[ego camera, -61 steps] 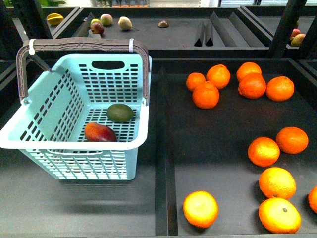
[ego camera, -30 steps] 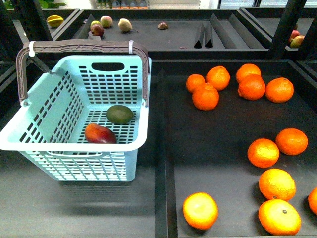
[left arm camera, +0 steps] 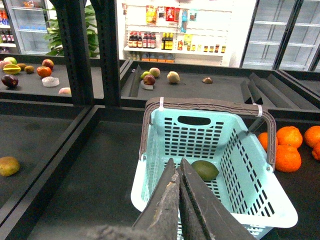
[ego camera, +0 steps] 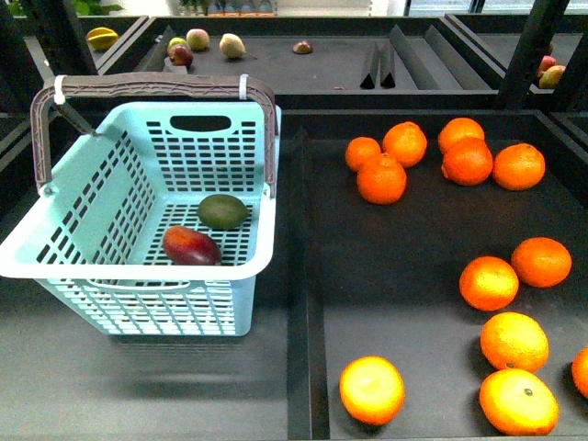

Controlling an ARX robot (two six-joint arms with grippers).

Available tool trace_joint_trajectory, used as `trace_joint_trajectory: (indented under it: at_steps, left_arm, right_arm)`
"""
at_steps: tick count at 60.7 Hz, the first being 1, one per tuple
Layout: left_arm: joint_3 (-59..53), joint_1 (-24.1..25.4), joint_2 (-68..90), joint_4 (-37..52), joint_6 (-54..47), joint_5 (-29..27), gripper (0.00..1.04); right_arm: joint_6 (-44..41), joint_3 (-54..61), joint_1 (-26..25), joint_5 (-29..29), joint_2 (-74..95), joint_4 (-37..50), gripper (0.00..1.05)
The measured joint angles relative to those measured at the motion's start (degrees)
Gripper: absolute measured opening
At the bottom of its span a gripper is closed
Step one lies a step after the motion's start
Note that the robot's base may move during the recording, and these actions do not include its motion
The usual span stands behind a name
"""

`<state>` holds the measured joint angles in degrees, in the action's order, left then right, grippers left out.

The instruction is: Pick mango and avocado into basket

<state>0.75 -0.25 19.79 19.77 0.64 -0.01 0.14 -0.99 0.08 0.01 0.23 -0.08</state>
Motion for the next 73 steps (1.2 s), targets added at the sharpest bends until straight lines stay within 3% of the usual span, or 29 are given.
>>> trace_joint_trajectory:
  at_steps: [28,32,44,71,73]
  left_arm:
    - [0.00,0.00,-9.81,-9.77,0.00,0.00,0.02]
    - [0.02,0.00,-17.09,-18.67,-0.02,0.00,0.02]
    - [0.02,0.00,-19.43,-19.67,0.02,-0.02,0.02]
    - [0.02,0.00,-19.43,-19.67,0.00,-0.02,0.95]
    - [0.02,0.00,-19.43,-19.67,-0.11,-0.02,0.98]
  right_arm:
    - [0.00,0.00,0.00,0.00,0.00,0.00,0.96]
    - [0.00,0.00,0.00,0.00,0.00,0.00,0.96]
    - [0.00,0.00,0.00,0.00,0.00,0.00,0.96]
    - [0.00,0.00,0.00,0.00,0.00,0.00,0.96]
    - [0.00,0.00,0.00,0.00,0.00,0.00,0.96]
